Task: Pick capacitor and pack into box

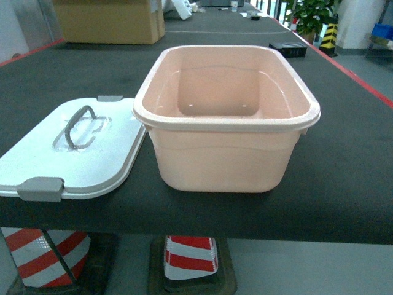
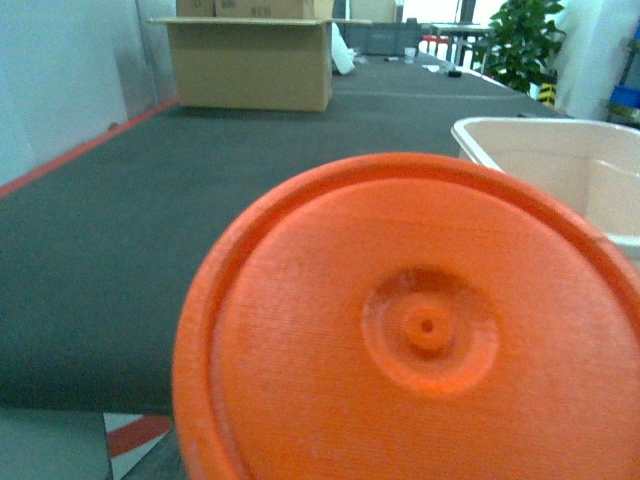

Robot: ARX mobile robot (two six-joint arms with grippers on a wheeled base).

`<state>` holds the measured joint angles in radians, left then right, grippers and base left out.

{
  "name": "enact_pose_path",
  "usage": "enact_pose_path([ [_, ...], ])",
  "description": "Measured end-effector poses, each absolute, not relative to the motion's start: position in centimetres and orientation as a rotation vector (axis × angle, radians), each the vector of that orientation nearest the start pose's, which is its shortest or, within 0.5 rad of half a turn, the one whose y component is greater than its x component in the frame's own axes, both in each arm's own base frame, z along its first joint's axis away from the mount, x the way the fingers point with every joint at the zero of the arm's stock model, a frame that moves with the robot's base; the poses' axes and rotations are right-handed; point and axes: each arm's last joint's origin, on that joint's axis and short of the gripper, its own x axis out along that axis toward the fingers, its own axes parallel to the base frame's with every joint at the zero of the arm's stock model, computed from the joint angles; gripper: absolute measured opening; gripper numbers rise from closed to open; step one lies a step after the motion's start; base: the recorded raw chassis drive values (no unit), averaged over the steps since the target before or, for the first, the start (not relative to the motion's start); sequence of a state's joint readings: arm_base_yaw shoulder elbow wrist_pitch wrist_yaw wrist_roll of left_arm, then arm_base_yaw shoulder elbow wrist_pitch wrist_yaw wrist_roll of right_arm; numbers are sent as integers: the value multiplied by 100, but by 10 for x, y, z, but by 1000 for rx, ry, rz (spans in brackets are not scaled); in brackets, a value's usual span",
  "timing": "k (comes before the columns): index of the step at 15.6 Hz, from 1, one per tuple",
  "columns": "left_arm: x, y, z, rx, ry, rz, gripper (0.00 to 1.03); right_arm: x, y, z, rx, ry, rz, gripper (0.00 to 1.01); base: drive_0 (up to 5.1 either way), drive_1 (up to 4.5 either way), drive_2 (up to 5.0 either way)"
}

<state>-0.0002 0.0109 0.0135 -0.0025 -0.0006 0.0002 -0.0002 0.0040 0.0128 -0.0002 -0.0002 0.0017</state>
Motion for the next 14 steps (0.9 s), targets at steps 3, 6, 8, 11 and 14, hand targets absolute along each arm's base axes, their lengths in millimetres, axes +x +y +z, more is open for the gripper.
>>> enact_pose_path([
  [3, 98, 0, 167, 1, 5, 2, 44, 97, 0, 167, 2, -1, -2, 98, 0, 0, 0],
  [6, 98, 0, 167, 1, 4, 0, 44, 97, 0, 167, 2, -4, -1, 98, 0, 0, 0],
  [8, 98, 0, 167, 1, 4, 0, 44, 97, 0, 167, 2, -3, -1, 98, 0, 0, 0],
  [11, 98, 0, 167, 1, 4, 0, 44, 97, 0, 167, 2, -3, -1, 98, 0, 0, 0],
  [14, 98, 0, 167, 1, 4, 0, 44, 97, 0, 167, 2, -3, 0, 98, 0, 0, 0],
])
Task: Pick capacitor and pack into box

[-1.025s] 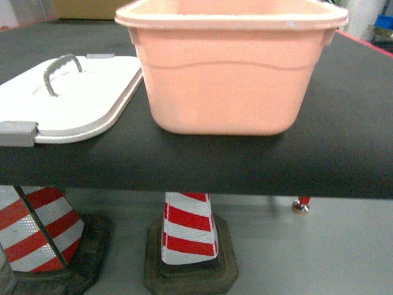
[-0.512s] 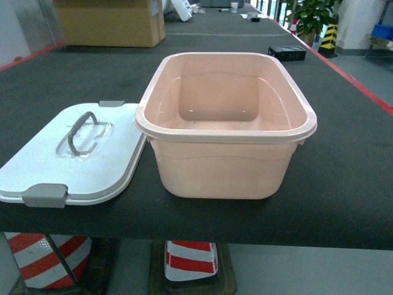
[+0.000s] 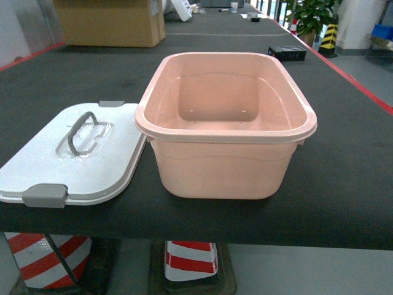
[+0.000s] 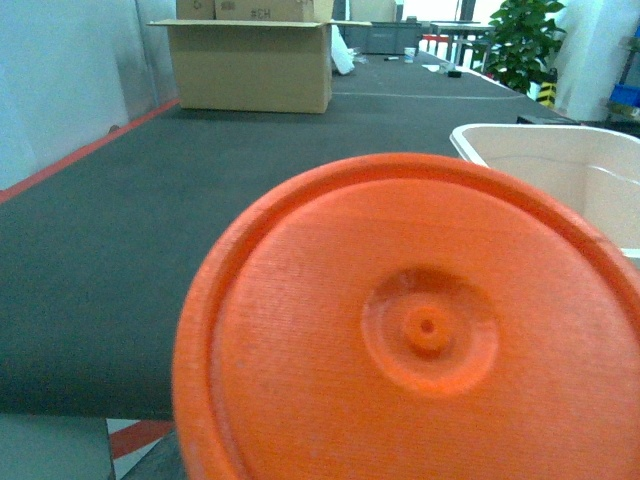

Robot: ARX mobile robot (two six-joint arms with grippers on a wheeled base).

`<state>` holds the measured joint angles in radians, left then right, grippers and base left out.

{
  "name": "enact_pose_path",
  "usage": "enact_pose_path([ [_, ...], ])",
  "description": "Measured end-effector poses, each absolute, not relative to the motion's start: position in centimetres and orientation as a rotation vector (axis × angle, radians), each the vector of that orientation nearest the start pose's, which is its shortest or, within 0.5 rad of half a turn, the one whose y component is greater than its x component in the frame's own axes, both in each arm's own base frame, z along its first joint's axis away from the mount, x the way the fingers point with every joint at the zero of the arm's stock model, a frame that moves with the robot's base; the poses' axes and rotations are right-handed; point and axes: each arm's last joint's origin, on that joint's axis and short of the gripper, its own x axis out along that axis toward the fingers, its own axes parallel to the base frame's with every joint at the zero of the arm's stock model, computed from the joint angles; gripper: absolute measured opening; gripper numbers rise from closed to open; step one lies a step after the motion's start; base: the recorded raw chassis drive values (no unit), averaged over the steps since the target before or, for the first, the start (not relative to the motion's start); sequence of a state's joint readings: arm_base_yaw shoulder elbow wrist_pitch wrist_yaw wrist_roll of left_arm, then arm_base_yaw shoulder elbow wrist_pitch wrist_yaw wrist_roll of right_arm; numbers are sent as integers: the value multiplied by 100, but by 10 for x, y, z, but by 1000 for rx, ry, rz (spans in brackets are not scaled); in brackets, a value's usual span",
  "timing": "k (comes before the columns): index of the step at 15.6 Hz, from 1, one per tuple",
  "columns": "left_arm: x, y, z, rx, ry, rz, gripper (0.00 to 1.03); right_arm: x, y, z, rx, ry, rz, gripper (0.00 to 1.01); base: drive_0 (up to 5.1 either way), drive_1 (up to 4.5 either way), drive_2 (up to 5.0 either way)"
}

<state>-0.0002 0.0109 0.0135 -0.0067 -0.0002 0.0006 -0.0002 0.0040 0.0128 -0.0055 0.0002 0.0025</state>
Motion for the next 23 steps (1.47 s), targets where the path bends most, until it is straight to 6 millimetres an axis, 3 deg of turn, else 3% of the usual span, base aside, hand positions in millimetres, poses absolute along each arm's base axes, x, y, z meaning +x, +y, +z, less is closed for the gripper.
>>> enact_pose_path([
  [8, 98, 0, 167, 1, 4, 0, 44, 97, 0, 167, 2, -3, -1, 98, 0, 0, 0],
  [10, 106, -5, 182, 6, -140, 146, 44, 97, 0, 167, 2, -2, 0, 98, 0, 0, 0],
  [11, 119, -8, 181, 9, -121, 200, 44, 97, 0, 167, 2, -5, 0, 98, 0, 0, 0],
  [13, 145, -21, 178, 7, -128, 138, 44, 97, 0, 167, 2, -3, -1, 98, 0, 0, 0],
  [15, 194, -43, 198, -12, -198, 37, 44, 97, 0, 167, 2, -4, 0, 98, 0, 0, 0],
  [20, 244, -70, 207, -7, -179, -50, 44, 97, 0, 167, 2, -3, 0, 98, 0, 0, 0],
  [23, 302, -115, 195, 28, -51, -161, 44, 97, 0, 167, 2, -3, 0, 98, 0, 0, 0],
])
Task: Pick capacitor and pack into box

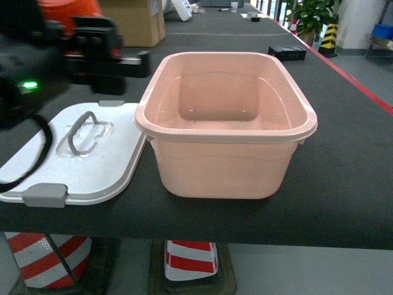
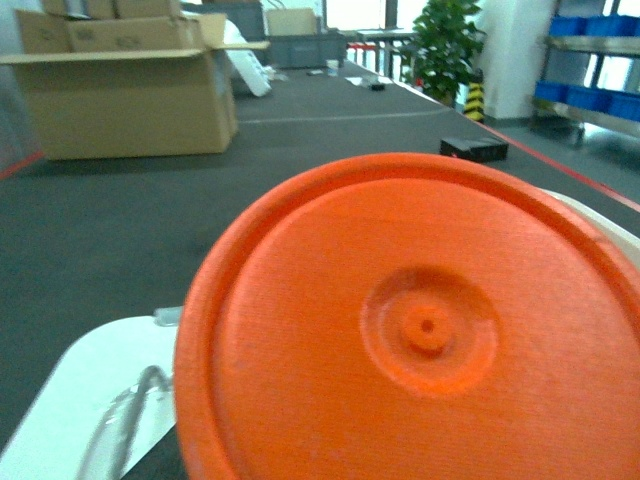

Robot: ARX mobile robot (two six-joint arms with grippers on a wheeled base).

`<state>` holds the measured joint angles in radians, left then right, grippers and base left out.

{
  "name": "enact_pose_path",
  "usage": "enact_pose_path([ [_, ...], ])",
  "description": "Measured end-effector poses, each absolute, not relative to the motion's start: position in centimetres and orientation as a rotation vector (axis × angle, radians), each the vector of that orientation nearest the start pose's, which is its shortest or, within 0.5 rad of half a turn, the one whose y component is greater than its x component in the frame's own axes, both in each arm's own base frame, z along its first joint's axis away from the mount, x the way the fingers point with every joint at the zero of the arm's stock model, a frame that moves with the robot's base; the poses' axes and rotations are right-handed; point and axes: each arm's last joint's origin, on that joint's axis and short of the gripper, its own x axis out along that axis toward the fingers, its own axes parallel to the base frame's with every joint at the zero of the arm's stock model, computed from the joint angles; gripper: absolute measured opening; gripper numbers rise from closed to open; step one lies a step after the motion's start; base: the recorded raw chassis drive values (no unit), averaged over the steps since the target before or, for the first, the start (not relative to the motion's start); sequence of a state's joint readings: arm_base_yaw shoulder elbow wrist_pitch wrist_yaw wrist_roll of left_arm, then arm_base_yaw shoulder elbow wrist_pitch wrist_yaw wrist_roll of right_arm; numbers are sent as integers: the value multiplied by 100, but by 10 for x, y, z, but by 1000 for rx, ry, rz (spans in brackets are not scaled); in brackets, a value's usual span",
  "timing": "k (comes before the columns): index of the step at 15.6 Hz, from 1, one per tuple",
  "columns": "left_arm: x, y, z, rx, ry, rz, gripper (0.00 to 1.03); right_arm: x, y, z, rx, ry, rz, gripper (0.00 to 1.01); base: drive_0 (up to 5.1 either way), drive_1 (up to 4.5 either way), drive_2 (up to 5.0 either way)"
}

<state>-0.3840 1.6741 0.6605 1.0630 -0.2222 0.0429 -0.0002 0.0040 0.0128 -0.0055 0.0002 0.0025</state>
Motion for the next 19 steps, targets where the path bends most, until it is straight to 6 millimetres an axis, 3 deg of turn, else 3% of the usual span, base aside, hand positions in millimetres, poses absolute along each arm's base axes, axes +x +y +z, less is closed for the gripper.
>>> enact_pose_path([
  [2, 338, -145, 206, 12, -54, -206, 44, 97, 0, 167, 2, -3, -1, 98, 0, 0, 0],
  [4, 350, -157, 212, 3, -64, -221, 44, 97, 0, 167, 2, -3, 0, 98, 0, 0, 0],
  [6, 381, -193, 225, -11, -72, -269, 44, 97, 0, 167, 2, -3, 0, 98, 0, 0, 0],
  [8, 400, -216, 222, -11, -41, -301, 44, 97, 0, 167, 2, -3, 0, 98, 0, 0, 0],
  [9, 403, -223, 219, -16, -47, -317, 54, 97, 0, 167, 2, -3, 0, 98, 0, 0, 0],
  [13, 394, -221, 225, -28, -71, -323, 100, 97, 0, 167, 2, -4, 0, 98, 0, 0, 0],
  [17, 394, -220, 224, -29, -68, -322, 98, 97, 0, 167, 2, -3, 0, 98, 0, 0, 0],
  [19, 387, -209, 221, -65, -64, -256, 98, 97, 0, 167, 2, -3, 0, 98, 0, 0, 0],
])
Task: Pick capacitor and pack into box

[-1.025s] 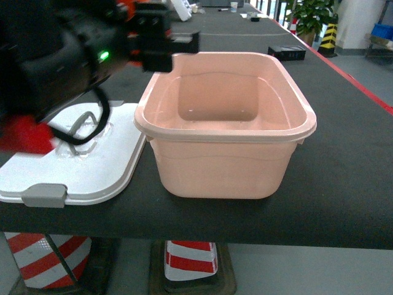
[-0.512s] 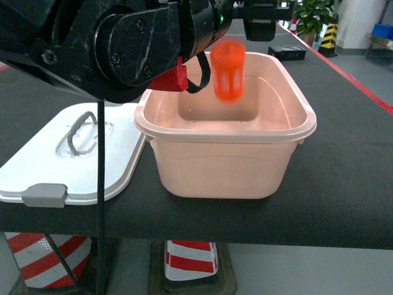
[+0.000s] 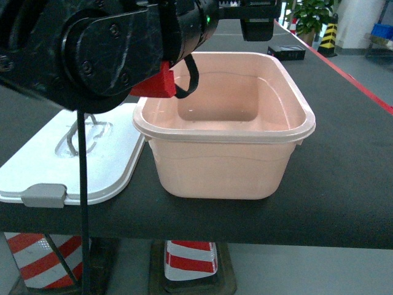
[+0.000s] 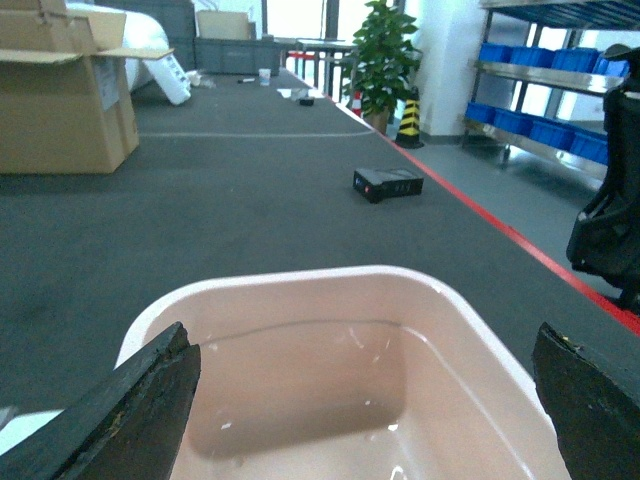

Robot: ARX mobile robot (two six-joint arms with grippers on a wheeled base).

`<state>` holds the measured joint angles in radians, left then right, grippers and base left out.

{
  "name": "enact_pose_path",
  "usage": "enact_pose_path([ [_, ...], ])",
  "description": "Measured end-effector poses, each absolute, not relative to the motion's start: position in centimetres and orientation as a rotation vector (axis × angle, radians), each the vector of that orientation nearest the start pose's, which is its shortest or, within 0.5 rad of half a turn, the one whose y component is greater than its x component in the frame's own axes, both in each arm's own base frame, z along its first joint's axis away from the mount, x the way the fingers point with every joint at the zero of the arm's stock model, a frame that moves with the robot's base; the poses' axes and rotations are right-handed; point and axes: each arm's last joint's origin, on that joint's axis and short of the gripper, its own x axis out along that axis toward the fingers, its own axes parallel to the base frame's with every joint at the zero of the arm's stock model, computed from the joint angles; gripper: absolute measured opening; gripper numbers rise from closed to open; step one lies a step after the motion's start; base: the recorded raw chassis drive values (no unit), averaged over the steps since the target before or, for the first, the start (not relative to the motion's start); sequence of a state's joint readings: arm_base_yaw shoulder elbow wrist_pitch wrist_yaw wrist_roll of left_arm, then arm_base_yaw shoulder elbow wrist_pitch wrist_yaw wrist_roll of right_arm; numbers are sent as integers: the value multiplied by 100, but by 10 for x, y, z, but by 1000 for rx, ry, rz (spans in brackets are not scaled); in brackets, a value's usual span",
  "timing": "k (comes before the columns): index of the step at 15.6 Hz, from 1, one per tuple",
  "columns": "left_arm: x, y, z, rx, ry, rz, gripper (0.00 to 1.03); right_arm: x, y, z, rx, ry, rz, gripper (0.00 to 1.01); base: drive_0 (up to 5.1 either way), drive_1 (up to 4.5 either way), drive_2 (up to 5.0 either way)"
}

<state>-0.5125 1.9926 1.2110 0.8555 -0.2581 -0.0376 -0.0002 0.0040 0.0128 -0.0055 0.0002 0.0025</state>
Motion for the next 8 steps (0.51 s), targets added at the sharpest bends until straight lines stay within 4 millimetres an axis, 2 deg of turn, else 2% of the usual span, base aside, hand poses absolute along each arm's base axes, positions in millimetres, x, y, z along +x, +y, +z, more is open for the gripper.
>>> enact_pose_path([
  [2, 376, -172, 232, -83, -82, -192, 98, 97, 0, 167, 2, -3, 0, 98, 0, 0, 0],
  [4, 362, -118, 254, -90, -142, -105, 98, 97, 0, 167, 2, -3, 0, 98, 0, 0, 0],
  [5, 357, -91, 256, -81, -154, -46, 98, 97, 0, 167, 2, -3, 0, 98, 0, 0, 0],
  [6, 355, -66, 250, -69, -136, 0, 98, 97, 0, 167, 2, -3, 0, 98, 0, 0, 0],
  [8, 359, -22, 218, -53, -37, 81, 98, 97, 0, 167, 2, -3, 0, 98, 0, 0, 0],
])
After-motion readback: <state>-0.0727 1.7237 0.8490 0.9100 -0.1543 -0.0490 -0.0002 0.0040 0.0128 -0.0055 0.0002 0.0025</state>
